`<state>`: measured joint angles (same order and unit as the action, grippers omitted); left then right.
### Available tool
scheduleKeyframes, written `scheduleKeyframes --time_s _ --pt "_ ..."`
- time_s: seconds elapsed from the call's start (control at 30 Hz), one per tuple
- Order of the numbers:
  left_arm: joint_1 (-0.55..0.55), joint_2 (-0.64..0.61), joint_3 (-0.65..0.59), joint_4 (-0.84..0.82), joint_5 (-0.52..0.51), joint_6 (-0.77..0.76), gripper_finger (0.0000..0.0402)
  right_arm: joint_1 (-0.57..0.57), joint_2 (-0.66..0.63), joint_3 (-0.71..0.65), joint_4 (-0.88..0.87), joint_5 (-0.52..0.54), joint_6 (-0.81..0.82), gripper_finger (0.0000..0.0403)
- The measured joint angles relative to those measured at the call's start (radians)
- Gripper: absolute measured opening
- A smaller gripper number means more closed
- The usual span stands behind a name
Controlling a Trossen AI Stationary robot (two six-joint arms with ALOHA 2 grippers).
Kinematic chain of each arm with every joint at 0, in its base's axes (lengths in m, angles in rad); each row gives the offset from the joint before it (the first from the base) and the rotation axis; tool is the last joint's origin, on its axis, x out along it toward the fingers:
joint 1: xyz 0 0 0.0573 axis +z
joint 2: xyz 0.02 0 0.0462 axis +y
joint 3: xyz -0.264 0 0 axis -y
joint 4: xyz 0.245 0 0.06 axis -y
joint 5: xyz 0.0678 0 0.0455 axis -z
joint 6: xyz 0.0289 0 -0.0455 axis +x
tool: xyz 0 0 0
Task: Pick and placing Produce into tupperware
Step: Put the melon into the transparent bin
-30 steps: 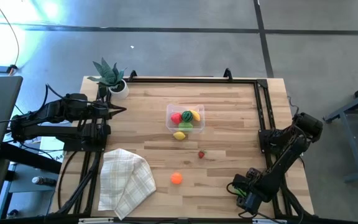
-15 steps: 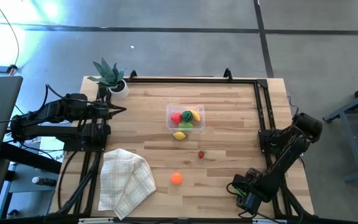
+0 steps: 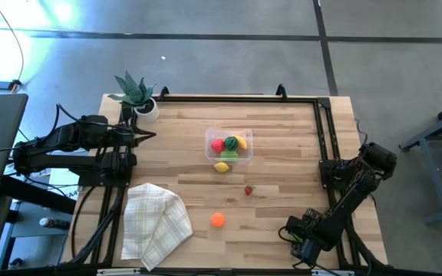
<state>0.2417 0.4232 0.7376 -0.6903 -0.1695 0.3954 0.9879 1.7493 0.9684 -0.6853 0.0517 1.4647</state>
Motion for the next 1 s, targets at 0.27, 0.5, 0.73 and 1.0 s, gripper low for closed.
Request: scheduleKeyframes --time_s 0.27,0.5,0.73,1.0 --pt "0.000 0.000 0.000 0.000 0.000 0.000 0.0001 0.000 0.001 -0.002 -0.004 0.016 0.002 0.0279" --pt "0.000 0.000 0.000 0.000 0.000 0.000 0.0001 0.001 0.002 -0.003 -0.007 0.027 0.020 0.0241" --pt "0.000 0.000 0.000 0.000 0.000 0.000 0.0001 0.001 -0.003 -0.003 -0.008 0.039 0.020 0.0213" --pt "0.000 0.000 0.000 0.000 0.000 0.000 0.0001 0.001 -0.005 -0.003 -0.002 0.050 0.021 0.0212"
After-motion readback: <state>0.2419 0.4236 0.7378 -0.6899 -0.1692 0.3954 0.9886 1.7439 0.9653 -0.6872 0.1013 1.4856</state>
